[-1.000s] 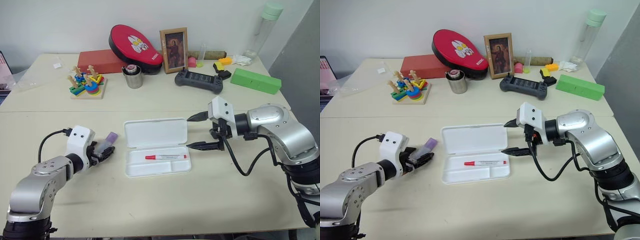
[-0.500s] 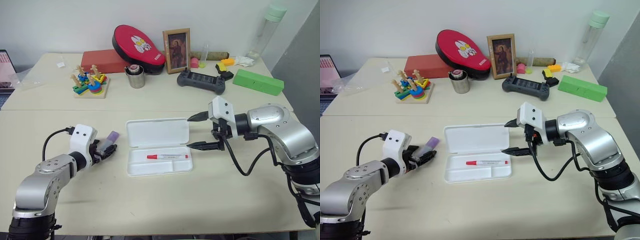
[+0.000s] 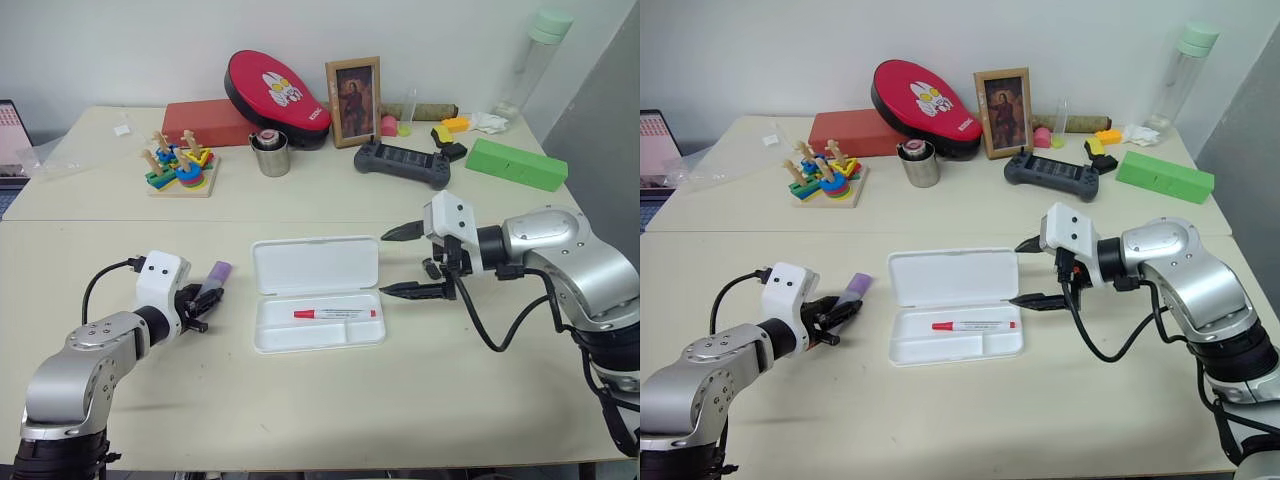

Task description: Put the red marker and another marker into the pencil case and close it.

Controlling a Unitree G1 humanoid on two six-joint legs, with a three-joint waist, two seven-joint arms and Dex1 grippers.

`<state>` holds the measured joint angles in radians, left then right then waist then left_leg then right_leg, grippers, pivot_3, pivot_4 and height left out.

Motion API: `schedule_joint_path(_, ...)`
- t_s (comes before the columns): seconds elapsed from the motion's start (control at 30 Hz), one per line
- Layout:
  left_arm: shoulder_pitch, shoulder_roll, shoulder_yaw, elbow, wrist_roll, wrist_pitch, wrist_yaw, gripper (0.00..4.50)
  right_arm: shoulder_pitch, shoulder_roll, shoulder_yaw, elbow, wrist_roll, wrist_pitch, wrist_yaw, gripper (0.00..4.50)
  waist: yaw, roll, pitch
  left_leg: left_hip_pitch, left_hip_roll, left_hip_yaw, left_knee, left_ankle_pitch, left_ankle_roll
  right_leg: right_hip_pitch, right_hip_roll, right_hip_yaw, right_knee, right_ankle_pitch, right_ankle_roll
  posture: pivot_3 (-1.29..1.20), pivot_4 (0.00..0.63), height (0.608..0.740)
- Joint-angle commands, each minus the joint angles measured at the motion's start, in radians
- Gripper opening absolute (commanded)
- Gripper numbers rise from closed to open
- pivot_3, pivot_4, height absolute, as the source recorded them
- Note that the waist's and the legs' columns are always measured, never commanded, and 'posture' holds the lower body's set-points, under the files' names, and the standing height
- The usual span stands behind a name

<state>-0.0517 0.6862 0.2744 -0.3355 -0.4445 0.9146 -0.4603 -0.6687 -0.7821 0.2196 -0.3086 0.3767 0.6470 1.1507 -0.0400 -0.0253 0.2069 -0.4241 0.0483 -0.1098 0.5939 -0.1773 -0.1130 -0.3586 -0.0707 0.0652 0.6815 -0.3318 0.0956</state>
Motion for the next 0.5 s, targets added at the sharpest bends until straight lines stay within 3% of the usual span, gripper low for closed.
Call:
schedule_joint_path(0.03, 0.013, 0.004, -0.008, -0.016, -0.005, 0.016, -0.011, 1.22, 0.015, -0.032, -0.033, -0.035, 0.017, -0.014, 0.025, 4.50, 0.001, 0.000, 0.000, 0.000, 0.000, 0.000, 0.000, 0.000, 0.000, 0.000, 0.000, 0.000, 0.000, 0.000, 0.000, 0.00, 0.150, 0.740)
schedule_joint_path(0.3, 0.019, 0.028, 0.003, -0.043, 0.008, -0.004, -0.024, 1.22, 0.045, -0.075, -0.050, -0.064, 0.037, -0.037, 0.074, 4.50, 0.004, 0.000, 0.000, 0.000, 0.000, 0.000, 0.000, 0.000, 0.000, 0.000, 0.000, 0.000, 0.000, 0.000, 0.000, 0.00, 0.150, 0.740)
schedule_joint_path(0.5, 0.049, 0.124, 0.093, -0.169, -0.059, 0.005, -0.121, 1.22, 0.057, -0.095, -0.051, -0.075, 0.044, -0.055, 0.093, 4.50, 0.005, 0.000, 0.000, 0.000, 0.000, 0.000, 0.000, 0.000, 0.000, 0.000, 0.000, 0.000, -0.001, 0.000, 0.000, 0.00, 0.150, 0.740)
